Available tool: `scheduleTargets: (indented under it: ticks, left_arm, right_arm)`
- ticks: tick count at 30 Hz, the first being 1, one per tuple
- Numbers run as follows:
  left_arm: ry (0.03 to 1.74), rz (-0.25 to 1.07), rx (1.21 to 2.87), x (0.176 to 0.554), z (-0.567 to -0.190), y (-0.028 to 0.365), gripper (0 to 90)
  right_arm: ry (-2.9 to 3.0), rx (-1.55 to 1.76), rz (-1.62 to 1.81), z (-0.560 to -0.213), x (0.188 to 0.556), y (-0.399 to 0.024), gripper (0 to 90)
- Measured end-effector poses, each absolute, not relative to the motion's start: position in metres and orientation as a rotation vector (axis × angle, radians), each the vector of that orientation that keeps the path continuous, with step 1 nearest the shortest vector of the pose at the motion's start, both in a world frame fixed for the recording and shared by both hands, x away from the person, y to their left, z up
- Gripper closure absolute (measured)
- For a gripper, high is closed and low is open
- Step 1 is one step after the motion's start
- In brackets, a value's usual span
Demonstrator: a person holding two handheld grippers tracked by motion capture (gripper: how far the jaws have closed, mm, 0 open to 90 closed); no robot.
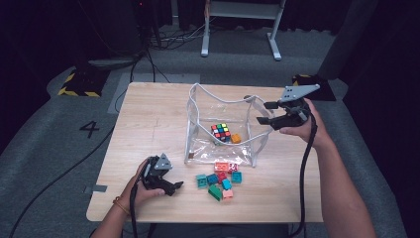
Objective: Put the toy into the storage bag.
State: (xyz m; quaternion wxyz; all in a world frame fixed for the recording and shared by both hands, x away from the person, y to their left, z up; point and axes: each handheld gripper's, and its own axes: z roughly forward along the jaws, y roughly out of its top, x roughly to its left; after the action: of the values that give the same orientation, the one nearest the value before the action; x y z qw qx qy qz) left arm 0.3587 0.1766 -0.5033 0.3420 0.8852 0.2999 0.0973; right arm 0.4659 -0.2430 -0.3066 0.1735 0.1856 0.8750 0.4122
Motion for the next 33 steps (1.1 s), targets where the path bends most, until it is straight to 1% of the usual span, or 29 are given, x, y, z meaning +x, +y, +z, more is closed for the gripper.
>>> scheduleTargets:
  ticks: [1,3,9,12,21,27,33]
  left_arm:
    - [0.78,0.253,2.301,0.359,-0.503,0.177,5.8]
    - [0.78,0.253,2.302,0.359,-0.503,0.177,5.8]
    - [0.78,0.253,2.302,0.359,-0.503,0.177,5.8]
    - [0.781,0.254,2.303,0.359,-0.503,0.177,5.8]
    - [0.78,0.253,2.302,0.359,-0.503,0.177,5.7]
    - [0.78,0.253,2.302,0.359,-0.503,0.177,5.7]
    - [0.78,0.253,2.302,0.359,-0.503,0.177,5.8]
  right_arm:
    - [2.47,0.523,1.188,-0.305,0.462,-0.246,38.8]
    - [2.437,0.514,1.2,-0.302,0.454,-0.253,39.3]
    - [2.388,0.543,1.23,-0.3,0.44,-0.263,38.0]
    - [2.351,0.517,1.229,-0.301,0.432,-0.269,35.5]
    - [2.292,0.562,1.274,-0.305,0.414,-0.283,34.2]
    - [2.28,0.569,1.287,-0.312,0.402,-0.288,34.2]
    - [2.29,0.589,1.287,-0.326,0.394,-0.292,34.1]
